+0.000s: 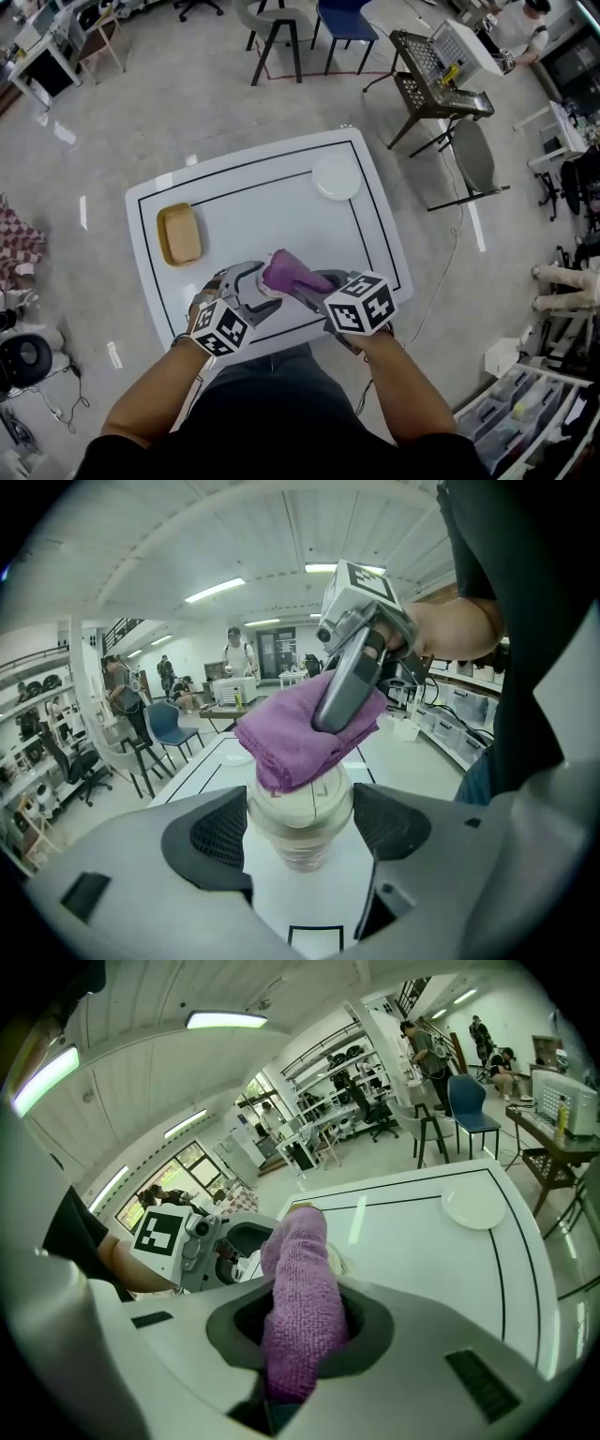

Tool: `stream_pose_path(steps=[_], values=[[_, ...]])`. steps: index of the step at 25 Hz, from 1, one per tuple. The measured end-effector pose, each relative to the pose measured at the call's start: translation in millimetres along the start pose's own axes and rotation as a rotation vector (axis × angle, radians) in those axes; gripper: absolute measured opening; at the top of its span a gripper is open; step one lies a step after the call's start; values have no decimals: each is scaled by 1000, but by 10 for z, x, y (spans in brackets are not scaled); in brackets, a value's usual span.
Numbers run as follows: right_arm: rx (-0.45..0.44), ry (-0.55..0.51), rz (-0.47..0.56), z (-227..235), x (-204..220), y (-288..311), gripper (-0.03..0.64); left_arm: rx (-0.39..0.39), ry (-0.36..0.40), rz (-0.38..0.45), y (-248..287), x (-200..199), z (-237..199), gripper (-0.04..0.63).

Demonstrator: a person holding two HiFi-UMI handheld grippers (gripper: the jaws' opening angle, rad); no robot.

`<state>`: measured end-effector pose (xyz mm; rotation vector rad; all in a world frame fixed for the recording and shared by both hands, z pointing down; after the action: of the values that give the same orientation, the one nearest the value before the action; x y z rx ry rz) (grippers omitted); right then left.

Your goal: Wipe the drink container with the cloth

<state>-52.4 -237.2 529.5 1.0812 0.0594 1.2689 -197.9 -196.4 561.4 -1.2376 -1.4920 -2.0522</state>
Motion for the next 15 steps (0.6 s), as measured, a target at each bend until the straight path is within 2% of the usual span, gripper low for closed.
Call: stream_pose_path(steps=[11, 15], values=[[98, 87, 57, 256, 279, -279, 75, 3, 6, -26, 40, -13, 42, 385], [111, 78, 143, 186, 372, -490, 74, 12, 7, -50, 45, -25, 68, 385]])
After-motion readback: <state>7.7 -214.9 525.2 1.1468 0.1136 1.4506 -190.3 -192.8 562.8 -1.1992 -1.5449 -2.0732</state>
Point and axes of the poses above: the fingertips, and each gripper's own axes: y forward along the fingers, z to its right, x out of its underside, the point moved 8 cm from there along -y, backward along the fingers, and after that the axes turned 2 degrees about y, right-handed, at the moved point
